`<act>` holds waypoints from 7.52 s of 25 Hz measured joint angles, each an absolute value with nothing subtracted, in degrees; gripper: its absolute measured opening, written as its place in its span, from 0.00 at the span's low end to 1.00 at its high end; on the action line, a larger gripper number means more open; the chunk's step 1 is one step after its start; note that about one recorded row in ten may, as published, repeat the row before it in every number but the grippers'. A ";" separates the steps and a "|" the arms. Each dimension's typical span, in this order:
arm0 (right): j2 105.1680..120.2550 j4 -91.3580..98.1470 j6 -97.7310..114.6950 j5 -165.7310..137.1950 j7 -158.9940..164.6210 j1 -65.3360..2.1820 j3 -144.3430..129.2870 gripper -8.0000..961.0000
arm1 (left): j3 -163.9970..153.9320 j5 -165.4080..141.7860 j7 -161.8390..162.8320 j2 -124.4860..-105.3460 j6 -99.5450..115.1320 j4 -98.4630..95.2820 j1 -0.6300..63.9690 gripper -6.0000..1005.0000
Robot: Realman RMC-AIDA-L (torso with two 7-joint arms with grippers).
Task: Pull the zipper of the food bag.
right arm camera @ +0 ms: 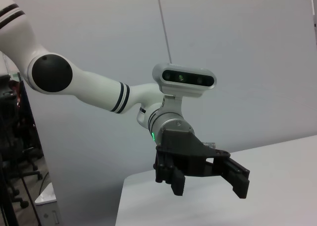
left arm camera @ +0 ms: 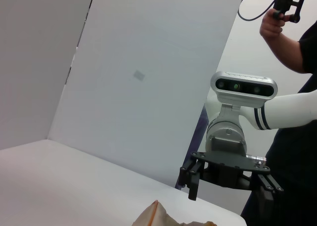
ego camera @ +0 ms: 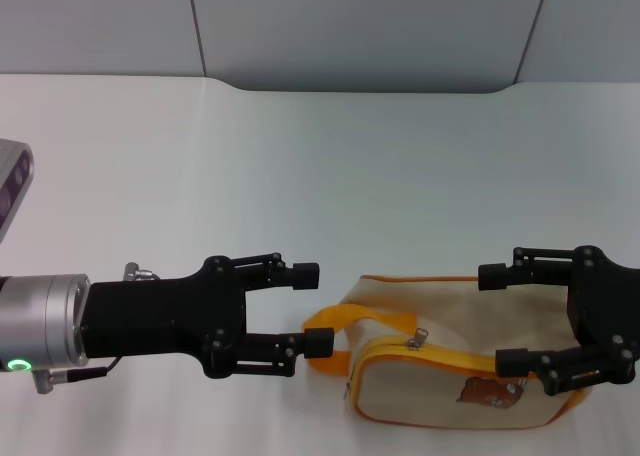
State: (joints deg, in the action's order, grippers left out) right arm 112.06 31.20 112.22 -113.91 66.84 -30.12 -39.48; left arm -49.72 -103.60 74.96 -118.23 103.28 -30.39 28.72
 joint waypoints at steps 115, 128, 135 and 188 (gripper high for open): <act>119.80 32.57 89.90 -108.70 41.26 -37.61 -47.89 0.19 | -55.36 -102.59 66.80 -116.63 85.50 -30.32 38.29 0.06; 119.34 32.18 91.05 -109.82 41.23 -36.61 -49.32 0.09 | -52.42 -102.44 66.80 -116.63 85.84 -30.29 37.23 0.06; 119.11 37.71 99.11 -117.04 44.05 -31.83 -49.59 0.07 | -49.31 -102.52 66.80 -115.97 84.91 -29.72 36.82 0.06; 113.72 25.06 106.68 -109.95 62.31 -31.85 -42.33 0.87 | -47.02 -102.83 65.25 -115.53 107.71 -25.22 28.74 0.83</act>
